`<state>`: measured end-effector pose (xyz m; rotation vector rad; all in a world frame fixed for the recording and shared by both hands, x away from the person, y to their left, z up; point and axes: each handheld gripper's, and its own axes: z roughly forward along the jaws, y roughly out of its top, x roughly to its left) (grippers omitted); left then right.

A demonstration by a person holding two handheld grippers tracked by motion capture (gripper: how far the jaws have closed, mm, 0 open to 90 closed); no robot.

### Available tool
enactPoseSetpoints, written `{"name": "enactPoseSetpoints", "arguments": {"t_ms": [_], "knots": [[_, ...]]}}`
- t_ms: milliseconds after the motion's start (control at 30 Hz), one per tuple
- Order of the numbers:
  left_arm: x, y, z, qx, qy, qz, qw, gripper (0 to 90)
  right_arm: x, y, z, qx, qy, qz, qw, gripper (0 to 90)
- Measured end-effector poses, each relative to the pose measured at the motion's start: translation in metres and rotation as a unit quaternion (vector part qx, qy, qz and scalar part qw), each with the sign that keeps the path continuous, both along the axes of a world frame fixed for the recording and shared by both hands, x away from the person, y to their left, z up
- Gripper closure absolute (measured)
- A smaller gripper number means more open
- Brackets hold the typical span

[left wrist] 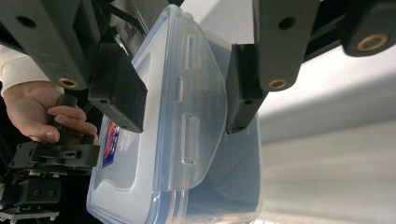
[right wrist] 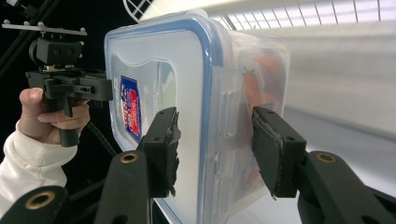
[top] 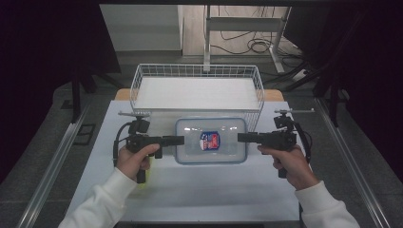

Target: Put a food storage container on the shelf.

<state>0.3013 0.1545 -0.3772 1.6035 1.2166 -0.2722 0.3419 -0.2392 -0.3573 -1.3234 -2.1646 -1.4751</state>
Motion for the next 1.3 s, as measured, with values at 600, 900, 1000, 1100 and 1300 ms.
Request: {"name": "enactPoseSetpoints", "arguments": {"t_ms": [600, 900, 1000, 1100, 1300], "knots": [[0.042, 0.016, 0.036, -0.001, -0.013, -0.001, 0.9999, 50.7, 0.039, 0.014, 0.031, 0.012, -0.011, 0.000, 0.9999, 52.5], [0.063, 0.023, 0.050, 0.000, -0.028, 0.001, 0.9996, 50.7, 0.061, 0.022, 0.047, 0.012, -0.018, -0.003, 0.9998, 52.4], [0.069, 0.026, 0.054, -0.001, -0.031, -0.001, 0.9995, 50.7, 0.066, 0.024, 0.050, 0.012, -0.019, -0.002, 0.9998, 52.4], [0.075, 0.029, 0.057, -0.002, -0.033, 0.000, 0.9994, 50.7, 0.072, 0.027, 0.055, 0.012, -0.022, -0.002, 0.9997, 52.4], [0.092, 0.035, 0.062, -0.009, -0.035, -0.004, 0.9993, 50.7, 0.087, 0.032, 0.064, 0.009, -0.025, -0.003, 0.9997, 52.5]]}}
